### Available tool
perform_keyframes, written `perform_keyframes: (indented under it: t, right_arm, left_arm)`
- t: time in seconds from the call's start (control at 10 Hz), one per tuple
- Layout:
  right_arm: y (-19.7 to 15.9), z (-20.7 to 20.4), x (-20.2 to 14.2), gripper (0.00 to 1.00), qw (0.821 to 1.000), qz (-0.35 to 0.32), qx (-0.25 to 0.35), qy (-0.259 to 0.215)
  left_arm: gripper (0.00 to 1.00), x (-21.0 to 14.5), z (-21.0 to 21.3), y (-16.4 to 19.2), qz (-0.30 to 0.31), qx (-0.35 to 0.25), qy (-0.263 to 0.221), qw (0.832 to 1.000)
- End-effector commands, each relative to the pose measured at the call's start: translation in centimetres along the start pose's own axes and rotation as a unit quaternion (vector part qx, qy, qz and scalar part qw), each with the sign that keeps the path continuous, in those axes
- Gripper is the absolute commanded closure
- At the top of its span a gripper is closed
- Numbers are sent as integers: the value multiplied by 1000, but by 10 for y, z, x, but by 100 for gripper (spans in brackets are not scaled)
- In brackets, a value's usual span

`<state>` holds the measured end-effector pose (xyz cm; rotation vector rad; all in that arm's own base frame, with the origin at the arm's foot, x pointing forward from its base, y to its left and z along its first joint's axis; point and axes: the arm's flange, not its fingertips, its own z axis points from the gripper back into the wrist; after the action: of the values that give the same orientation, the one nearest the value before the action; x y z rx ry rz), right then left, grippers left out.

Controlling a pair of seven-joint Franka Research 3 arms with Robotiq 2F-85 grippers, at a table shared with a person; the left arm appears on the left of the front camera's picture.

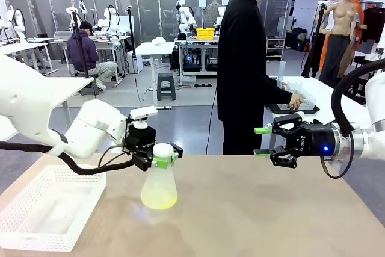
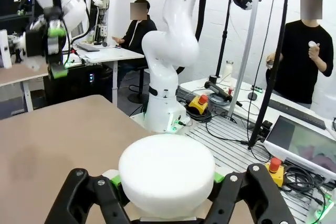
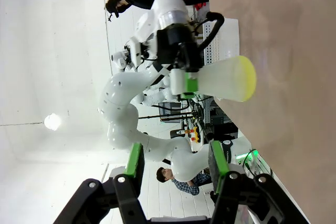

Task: Prepare the solutions needed for the experiment.
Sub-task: When the human places the Big flask in the center of the table, pick up the Big flask and place it in the left Organizing basket.

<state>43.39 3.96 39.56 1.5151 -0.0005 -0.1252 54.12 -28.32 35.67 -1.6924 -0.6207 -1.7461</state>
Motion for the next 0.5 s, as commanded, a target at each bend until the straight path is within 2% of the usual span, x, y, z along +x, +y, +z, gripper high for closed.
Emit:
perform_keyframes:
  t: [0.0,0.4]
  right_arm:
    - [1,-1,0,37,1000,10,8,-3]
    - [1,-1,0,37,1000,10,8,-3]
  left_arm:
    - [100,37,13,-31,-15,7,14,1000]
    - [100,94,72,-98,-56,84,18,995]
